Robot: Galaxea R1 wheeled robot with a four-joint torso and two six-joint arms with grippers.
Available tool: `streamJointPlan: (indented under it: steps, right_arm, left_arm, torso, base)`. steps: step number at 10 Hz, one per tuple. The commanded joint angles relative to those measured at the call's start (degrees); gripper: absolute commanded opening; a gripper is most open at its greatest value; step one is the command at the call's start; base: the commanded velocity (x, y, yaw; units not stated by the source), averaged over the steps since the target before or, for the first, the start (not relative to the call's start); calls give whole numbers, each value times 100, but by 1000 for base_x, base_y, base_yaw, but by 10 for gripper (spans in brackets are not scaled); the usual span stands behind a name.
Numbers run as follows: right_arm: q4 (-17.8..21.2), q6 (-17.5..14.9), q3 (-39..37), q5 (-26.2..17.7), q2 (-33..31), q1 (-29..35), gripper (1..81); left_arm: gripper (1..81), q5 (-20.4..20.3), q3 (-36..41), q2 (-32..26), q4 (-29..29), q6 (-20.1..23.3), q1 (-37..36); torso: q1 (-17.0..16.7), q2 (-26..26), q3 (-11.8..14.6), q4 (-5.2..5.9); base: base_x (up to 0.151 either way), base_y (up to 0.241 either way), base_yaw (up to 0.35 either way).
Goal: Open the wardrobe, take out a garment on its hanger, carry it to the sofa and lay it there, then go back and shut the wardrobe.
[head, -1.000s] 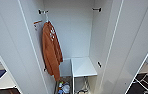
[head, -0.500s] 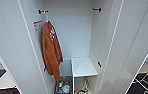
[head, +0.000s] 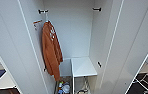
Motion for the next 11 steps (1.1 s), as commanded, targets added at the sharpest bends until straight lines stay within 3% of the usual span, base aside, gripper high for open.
streamJointPlan:
  steps: [1, 3, 4, 7, 9, 11]
  right_arm:
    - [54, 216, 44, -201, -429, 650, 811]
    - [54, 426, 26, -192, -517, 808, 811]
    - [54, 514, 0, -201, -544, 888, 811]
    - [54, 856, 17, -192, -737, 1195, 811]
    - [54, 1050, -17, -192, -825, 1415, 811]
    - [54, 1376, -9, -201, -886, 1713, 811]
  left_arm:
    - [811, -642, -142, -454, 33, 69, -467]
    - [811, -1521, -168, -603, 112, 16, -520]
    - [811, -1600, -80, -753, 138, -37, -677]
    - [811, -1556, 543, -1516, 147, -361, -1275]
    - [811, -1452, 632, -1667, 156, -696, -1707]
    - [811, -853, 632, -1658, 147, -907, -2364]
  torso:
    - [0, 0, 0, 0]
    - [0, 0, 0, 0]
    - [0, 0, -2, 0]
    - [0, 2, -4, 0]
    - [0, 2, -4, 0]
    - [0, 2, -6, 0]
  base:
    - [0, 0, 0]
    - [0, 0, 0]
    - [0, 0, 0]
    - [0, 0, 0]
    - [0, 0, 0]
    - [0, 0, 0]
